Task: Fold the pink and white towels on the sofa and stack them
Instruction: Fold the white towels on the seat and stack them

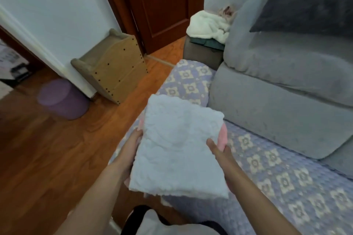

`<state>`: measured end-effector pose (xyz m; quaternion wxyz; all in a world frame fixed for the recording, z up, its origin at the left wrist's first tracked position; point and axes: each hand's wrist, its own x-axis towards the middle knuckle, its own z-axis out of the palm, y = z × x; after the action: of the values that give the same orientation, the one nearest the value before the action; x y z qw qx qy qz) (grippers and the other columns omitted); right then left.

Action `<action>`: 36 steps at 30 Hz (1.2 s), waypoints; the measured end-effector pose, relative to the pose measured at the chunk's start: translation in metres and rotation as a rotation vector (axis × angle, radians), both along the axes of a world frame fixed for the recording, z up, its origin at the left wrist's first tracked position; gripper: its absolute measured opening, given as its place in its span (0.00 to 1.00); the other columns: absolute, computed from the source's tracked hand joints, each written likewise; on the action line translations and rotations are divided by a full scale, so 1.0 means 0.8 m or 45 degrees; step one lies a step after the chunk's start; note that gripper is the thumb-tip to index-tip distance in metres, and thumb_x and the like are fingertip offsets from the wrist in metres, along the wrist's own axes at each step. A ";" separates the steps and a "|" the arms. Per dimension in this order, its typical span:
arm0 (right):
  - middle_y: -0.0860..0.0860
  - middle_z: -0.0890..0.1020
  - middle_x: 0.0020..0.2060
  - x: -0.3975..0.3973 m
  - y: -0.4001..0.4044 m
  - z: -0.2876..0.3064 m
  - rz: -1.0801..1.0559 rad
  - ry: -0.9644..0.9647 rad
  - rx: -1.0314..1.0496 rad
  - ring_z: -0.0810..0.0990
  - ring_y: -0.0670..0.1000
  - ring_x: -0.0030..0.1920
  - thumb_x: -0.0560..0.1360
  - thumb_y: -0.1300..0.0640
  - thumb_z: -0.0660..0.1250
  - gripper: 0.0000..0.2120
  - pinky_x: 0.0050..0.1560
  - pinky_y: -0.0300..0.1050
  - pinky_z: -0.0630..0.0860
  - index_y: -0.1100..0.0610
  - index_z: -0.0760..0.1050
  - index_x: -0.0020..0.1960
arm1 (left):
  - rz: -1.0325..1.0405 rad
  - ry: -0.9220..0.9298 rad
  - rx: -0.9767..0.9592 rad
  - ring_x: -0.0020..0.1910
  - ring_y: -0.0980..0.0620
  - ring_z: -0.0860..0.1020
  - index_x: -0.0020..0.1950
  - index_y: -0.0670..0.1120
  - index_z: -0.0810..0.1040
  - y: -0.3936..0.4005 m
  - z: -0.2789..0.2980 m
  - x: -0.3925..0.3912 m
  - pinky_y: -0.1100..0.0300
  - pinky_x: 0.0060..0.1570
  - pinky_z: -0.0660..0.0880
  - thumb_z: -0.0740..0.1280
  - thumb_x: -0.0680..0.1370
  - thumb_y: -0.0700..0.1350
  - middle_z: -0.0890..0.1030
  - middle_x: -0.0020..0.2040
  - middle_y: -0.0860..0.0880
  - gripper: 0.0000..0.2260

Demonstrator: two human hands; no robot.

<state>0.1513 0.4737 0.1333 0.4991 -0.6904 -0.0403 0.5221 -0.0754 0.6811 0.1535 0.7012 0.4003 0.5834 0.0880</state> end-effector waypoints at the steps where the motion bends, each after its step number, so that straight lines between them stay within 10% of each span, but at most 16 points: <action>1: 0.47 0.74 0.66 -0.010 0.019 0.000 -0.012 0.002 -0.024 0.79 0.55 0.62 0.58 0.22 0.72 0.51 0.61 0.59 0.78 0.40 0.59 0.73 | 0.001 -0.043 0.027 0.63 0.43 0.79 0.67 0.54 0.78 0.019 0.005 -0.001 0.43 0.59 0.77 0.69 0.69 0.69 0.80 0.65 0.47 0.31; 10: 0.50 0.78 0.64 -0.065 0.232 -0.048 -0.487 -0.094 -0.161 0.81 0.53 0.58 0.59 0.24 0.72 0.53 0.61 0.57 0.79 0.53 0.65 0.73 | -0.401 -0.064 0.127 0.42 0.49 0.79 0.42 0.50 0.82 0.271 -0.044 0.068 0.53 0.45 0.72 0.62 0.80 0.50 0.82 0.41 0.47 0.12; 18: 0.50 0.77 0.61 0.076 0.411 -0.044 -0.723 -0.388 -0.142 0.81 0.53 0.56 0.71 0.33 0.70 0.31 0.60 0.56 0.77 0.51 0.68 0.64 | -0.726 -0.328 0.299 0.52 0.50 0.83 0.56 0.51 0.82 0.465 -0.048 0.253 0.52 0.55 0.76 0.59 0.83 0.53 0.86 0.48 0.54 0.14; 22: 0.47 0.76 0.55 0.172 0.472 -0.116 -0.648 -0.482 -0.165 0.78 0.52 0.52 0.72 0.34 0.69 0.29 0.58 0.52 0.76 0.50 0.65 0.63 | -0.717 -0.326 0.317 0.44 0.54 0.81 0.51 0.51 0.80 0.517 -0.127 0.335 0.59 0.41 0.75 0.60 0.83 0.55 0.85 0.40 0.54 0.12; 25: 0.51 0.73 0.65 0.211 0.487 -0.182 -0.666 -0.417 -0.165 0.75 0.56 0.66 0.62 0.25 0.70 0.55 0.63 0.47 0.71 0.57 0.60 0.77 | -0.822 -0.243 0.169 0.54 0.47 0.83 0.68 0.51 0.75 0.552 -0.209 0.355 0.50 0.55 0.79 0.69 0.67 0.73 0.84 0.57 0.47 0.37; 27: 0.54 0.69 0.72 0.226 0.483 -0.206 -0.744 -0.381 -0.159 0.72 0.55 0.69 0.72 0.34 0.68 0.48 0.55 0.40 0.68 0.60 0.55 0.79 | -0.817 -0.189 0.164 0.58 0.46 0.82 0.70 0.53 0.73 0.561 -0.231 0.352 0.44 0.63 0.76 0.72 0.59 0.76 0.83 0.61 0.49 0.46; 31: 0.52 0.73 0.59 0.217 0.479 -0.190 -0.642 -0.422 -0.196 0.77 0.46 0.46 0.62 0.25 0.70 0.55 0.41 0.37 0.73 0.61 0.63 0.76 | -0.498 -0.003 1.292 0.71 0.49 0.70 0.75 0.52 0.68 0.538 -0.166 0.348 0.56 0.70 0.64 0.67 0.78 0.47 0.72 0.71 0.52 0.25; 33: 0.55 0.70 0.70 0.215 0.476 -0.170 -0.628 -0.365 -0.338 0.76 0.54 0.63 0.72 0.32 0.69 0.47 0.60 0.45 0.72 0.59 0.57 0.79 | -0.790 -0.230 1.822 0.76 0.49 0.62 0.78 0.52 0.65 0.514 -0.128 0.359 0.55 0.75 0.59 0.60 0.81 0.48 0.65 0.77 0.49 0.24; 36: 0.59 0.62 0.77 0.210 0.486 -0.123 -0.520 -0.961 -0.723 0.62 0.61 0.75 0.77 0.43 0.66 0.38 0.73 0.56 0.61 0.56 0.54 0.80 | -1.530 0.185 2.011 0.81 0.45 0.44 0.81 0.59 0.51 0.485 -0.145 0.396 0.44 0.79 0.46 0.49 0.83 0.61 0.46 0.83 0.49 0.27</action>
<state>0.3195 0.8621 0.0349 0.3344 -0.9329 0.0612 0.1188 0.2418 1.0694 0.0376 0.1241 0.9856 0.0994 0.0566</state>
